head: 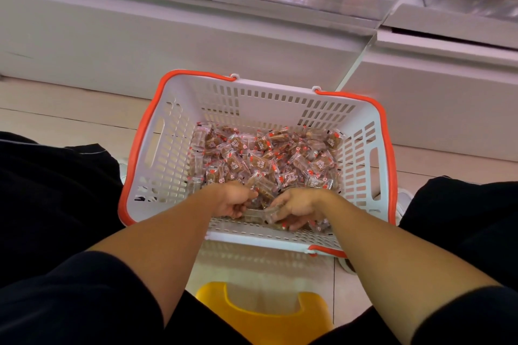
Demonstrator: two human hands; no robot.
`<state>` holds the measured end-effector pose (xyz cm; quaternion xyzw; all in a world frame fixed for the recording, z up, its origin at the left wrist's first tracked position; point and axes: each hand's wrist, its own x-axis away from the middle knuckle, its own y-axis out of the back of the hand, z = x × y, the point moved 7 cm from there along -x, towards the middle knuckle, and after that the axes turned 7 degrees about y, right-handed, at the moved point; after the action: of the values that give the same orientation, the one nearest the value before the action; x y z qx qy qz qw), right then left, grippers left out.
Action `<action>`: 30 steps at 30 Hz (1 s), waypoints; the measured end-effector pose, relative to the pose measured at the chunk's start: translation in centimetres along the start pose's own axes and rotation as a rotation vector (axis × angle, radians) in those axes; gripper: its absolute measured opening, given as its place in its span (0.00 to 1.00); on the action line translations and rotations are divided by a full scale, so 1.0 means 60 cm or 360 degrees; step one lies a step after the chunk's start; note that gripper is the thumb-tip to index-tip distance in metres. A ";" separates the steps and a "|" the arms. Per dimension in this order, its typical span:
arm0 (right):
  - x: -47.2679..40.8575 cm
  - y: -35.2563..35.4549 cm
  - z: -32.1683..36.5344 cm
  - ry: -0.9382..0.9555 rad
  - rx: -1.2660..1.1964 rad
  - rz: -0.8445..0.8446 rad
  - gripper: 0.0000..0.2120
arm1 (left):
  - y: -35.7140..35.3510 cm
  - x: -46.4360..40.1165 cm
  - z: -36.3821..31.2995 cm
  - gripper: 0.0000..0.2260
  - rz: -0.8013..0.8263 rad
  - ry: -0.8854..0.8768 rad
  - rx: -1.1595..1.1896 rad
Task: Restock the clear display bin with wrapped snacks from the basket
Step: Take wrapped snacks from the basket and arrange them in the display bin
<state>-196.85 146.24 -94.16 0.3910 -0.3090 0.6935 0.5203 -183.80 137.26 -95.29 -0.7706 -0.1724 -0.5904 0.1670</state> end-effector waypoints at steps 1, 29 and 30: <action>-0.002 0.000 0.001 0.0056 -0.0130 -0.0062 0.15 | -0.001 0.001 -0.001 0.08 -0.0016 -0.0005 0.0007; 0.076 0.100 0.162 0.0898 -0.0276 -0.0516 0.13 | -0.024 0.084 -0.084 0.21 0.0928 -0.0198 0.0803; 0.079 0.103 0.171 0.0941 -0.0223 -0.0557 0.13 | -0.028 0.091 -0.091 0.21 0.0975 -0.0223 0.0796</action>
<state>-201.26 138.31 -85.03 0.1837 -0.1203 0.6542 0.7238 -187.90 136.59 -88.54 -0.7603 -0.0839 -0.3991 0.5056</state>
